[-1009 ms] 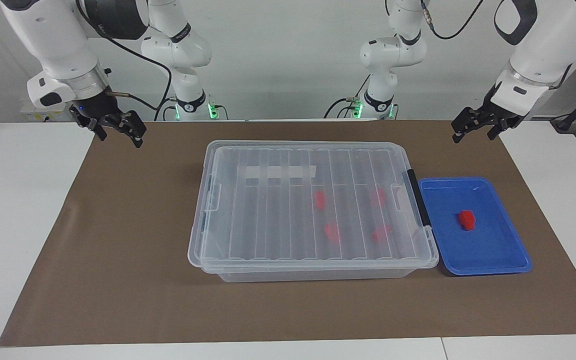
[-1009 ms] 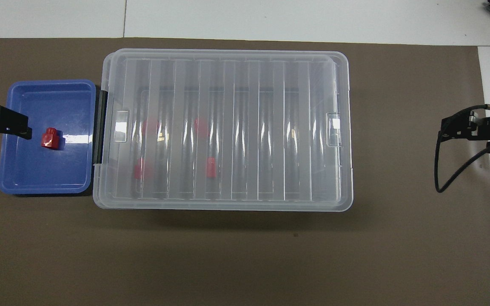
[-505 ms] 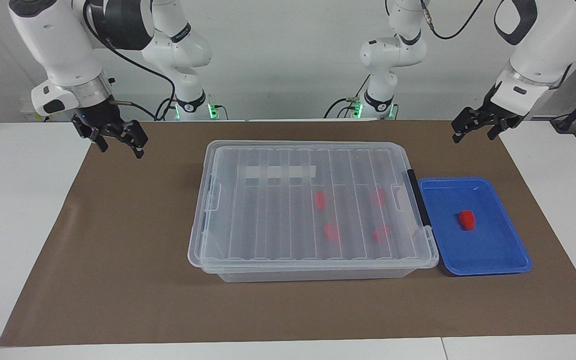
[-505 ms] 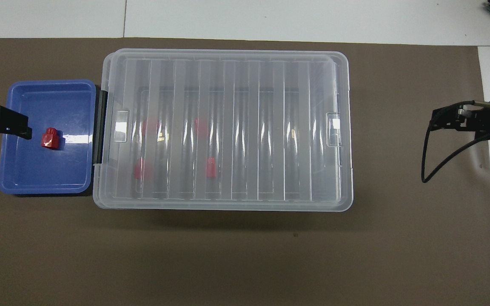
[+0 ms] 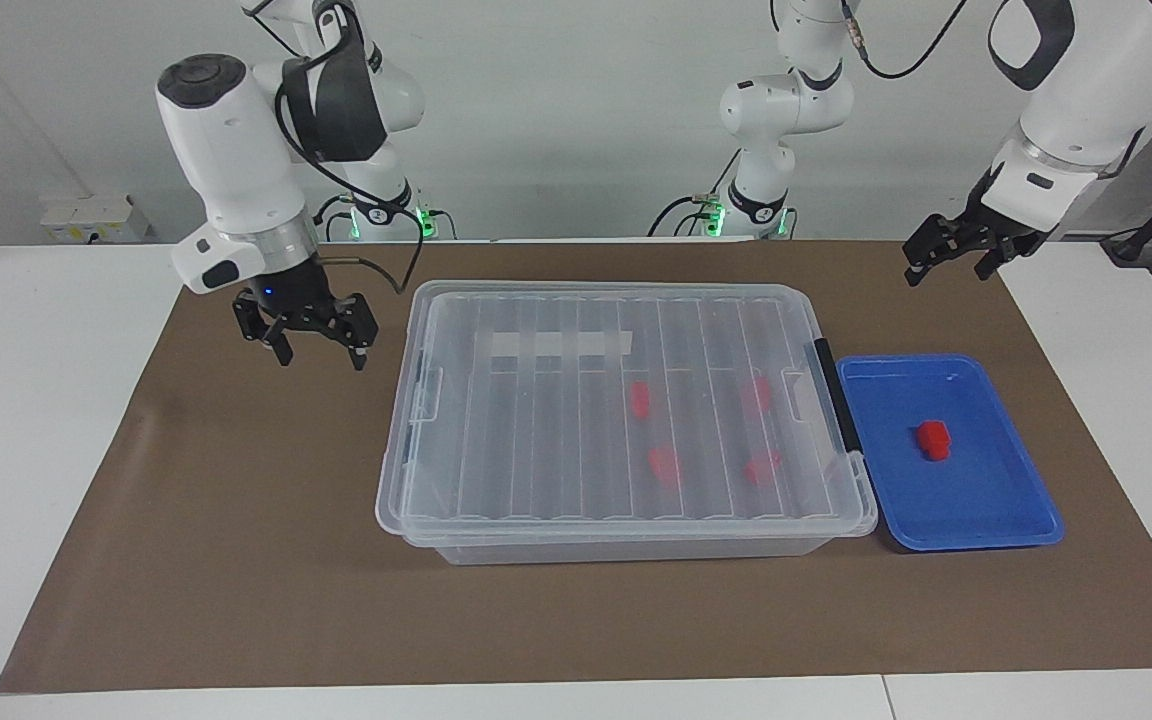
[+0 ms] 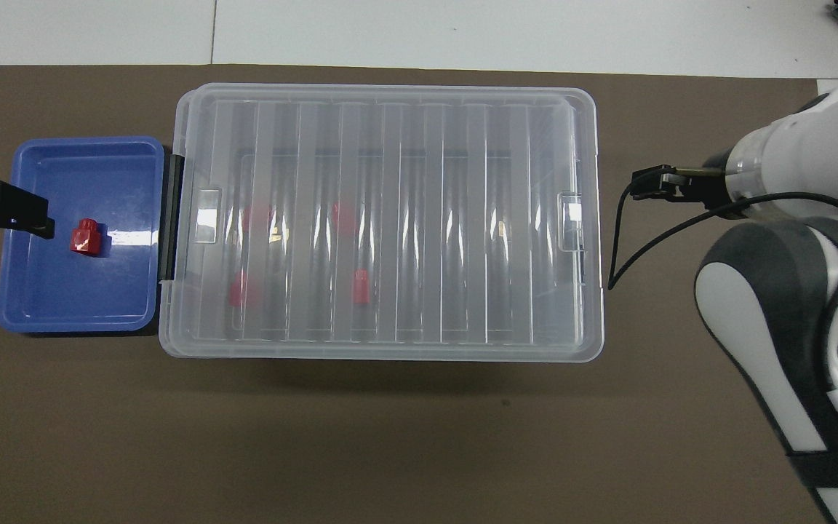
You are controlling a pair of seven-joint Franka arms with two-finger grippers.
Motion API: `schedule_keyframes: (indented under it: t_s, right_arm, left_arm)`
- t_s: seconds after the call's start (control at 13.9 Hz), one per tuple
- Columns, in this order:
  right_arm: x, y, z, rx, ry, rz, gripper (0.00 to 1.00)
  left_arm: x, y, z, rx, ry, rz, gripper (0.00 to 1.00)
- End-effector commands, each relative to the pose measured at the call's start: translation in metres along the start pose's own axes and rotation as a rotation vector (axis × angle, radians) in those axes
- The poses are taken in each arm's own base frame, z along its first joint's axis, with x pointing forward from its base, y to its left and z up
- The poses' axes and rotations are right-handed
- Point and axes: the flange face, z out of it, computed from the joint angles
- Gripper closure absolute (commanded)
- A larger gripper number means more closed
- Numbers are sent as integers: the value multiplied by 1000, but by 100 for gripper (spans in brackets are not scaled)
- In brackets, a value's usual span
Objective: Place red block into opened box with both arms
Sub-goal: 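Reach the right gripper to the clear lid's edge and grasp it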
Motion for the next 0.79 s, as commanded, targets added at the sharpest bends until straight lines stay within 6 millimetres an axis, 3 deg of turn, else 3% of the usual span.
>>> schedule_keyframes:
  t_s: [0.0, 0.07, 0.43, 0.72]
  right_arm:
    - [2, -26, 25, 8, 8, -16, 0]
    - [-3, -35, 31, 4, -4, -22, 0]
    - [-34, -40, 50, -45, -53, -62, 0]
    - [-44, -39, 56, -71, -66, -79, 0]
  left_arm:
    - [-6, -1, -1, -7, 4, -11, 0]
    - [-6, 0, -2, -7, 6, -10, 0]
    - [-6, 0, -2, -7, 6, -10, 0]
    - [-6, -1, -1, -7, 4, -11, 0]
